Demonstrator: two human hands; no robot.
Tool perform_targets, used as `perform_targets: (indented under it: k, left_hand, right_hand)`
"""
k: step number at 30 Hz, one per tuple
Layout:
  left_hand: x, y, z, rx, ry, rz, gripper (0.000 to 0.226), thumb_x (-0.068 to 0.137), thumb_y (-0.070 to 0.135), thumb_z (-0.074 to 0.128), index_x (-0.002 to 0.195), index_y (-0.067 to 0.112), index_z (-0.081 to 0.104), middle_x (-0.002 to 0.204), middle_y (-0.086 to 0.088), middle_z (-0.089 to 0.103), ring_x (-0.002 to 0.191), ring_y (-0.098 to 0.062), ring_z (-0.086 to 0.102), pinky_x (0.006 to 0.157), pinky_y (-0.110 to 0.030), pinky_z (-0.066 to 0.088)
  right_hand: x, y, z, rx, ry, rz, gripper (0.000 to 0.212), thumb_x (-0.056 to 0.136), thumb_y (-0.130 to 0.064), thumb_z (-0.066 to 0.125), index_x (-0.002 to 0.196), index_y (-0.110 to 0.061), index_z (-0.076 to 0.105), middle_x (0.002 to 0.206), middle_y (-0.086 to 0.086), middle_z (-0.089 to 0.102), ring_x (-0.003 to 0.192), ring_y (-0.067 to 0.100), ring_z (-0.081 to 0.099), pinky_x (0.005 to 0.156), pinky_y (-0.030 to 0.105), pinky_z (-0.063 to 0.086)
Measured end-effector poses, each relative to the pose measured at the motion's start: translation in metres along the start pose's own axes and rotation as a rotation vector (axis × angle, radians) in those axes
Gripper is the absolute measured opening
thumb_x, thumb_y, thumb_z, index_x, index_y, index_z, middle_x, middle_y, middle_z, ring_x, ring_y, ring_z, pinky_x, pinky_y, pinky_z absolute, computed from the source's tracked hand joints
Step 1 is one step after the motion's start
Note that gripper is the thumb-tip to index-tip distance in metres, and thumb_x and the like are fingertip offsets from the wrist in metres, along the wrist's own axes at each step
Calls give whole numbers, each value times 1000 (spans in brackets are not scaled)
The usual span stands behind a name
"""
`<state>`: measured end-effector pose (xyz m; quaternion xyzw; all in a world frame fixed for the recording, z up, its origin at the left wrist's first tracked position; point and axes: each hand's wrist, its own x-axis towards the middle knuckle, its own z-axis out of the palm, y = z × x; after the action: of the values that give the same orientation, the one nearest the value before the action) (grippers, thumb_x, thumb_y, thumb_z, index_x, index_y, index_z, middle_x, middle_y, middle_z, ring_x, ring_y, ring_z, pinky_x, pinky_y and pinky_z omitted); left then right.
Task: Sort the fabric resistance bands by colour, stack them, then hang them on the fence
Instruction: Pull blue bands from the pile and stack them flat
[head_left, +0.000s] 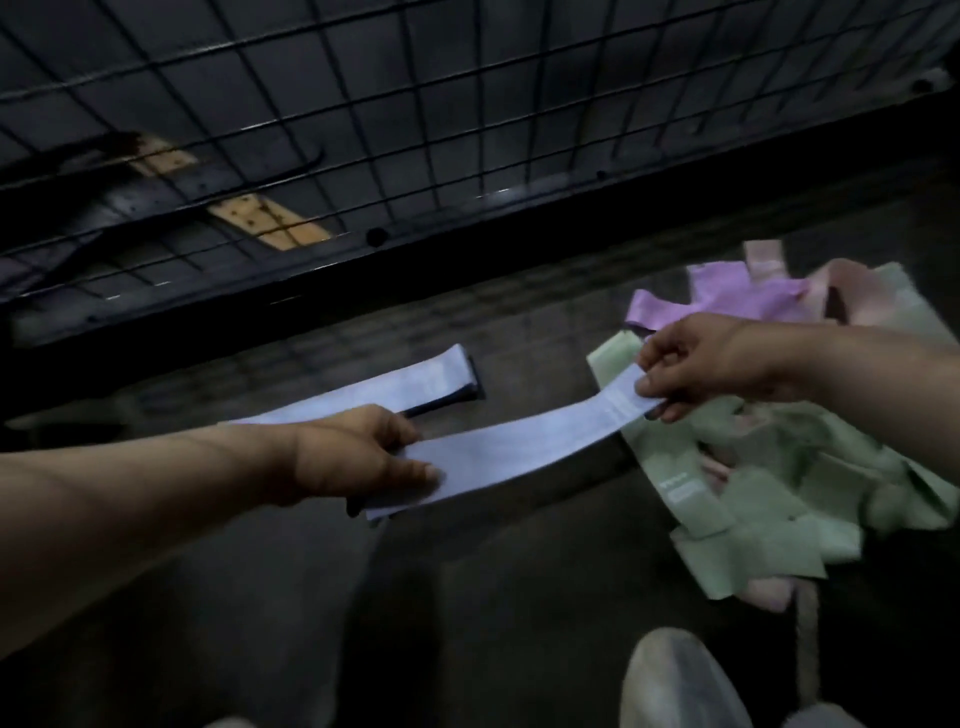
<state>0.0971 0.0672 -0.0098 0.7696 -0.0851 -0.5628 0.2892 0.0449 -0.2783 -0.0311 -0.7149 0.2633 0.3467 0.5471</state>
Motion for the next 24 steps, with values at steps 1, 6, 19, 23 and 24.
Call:
perform_targets:
  k: [1,6,19,23,24]
  left_hand:
    - [-6,-13,-2,-9,14,0,18,89,30,73,82,13,69,65,-3,68,59,-17,63,51,-29,49]
    - [-31,-73,-29,-143,196,-46,19,88,26,73,76,12,67,65,-7,65,60,-24,59,53,-29,47]
    - [-25,-155,-71,-592,849,-32,20,87,10,73,104,4,64,80,-10,64,45,-4,57,39,-17,45]
    - [-15,-157,-73,-523,926,-49,14,93,2,60,106,6,63,78,-5,60,56,-16,55,35,-15,42]
    - [-12,-159,-73,-496,937,-52,14,93,3,59,105,8,64,81,-5,61,60,-16,54,36,-15,43]
  right_hand:
    - [4,-6,11,-23,-16,3,15,87,8,65,98,2,57,68,11,64,60,22,70,59,29,62]
    - [23,-38,68,73,-47,15,9,87,6,65,92,0,60,68,10,63,58,17,69,52,21,57]
    - [72,-105,151,-123,117,-110,11,94,-5,63,87,-8,55,80,10,60,65,19,71,55,28,61]
    - [79,-99,154,-317,187,-150,10,92,-7,66,90,-8,56,78,16,65,64,27,67,49,32,57]
    - [81,-97,153,-374,205,-180,11,90,-7,68,92,-8,57,77,15,66,63,26,66,50,32,56]
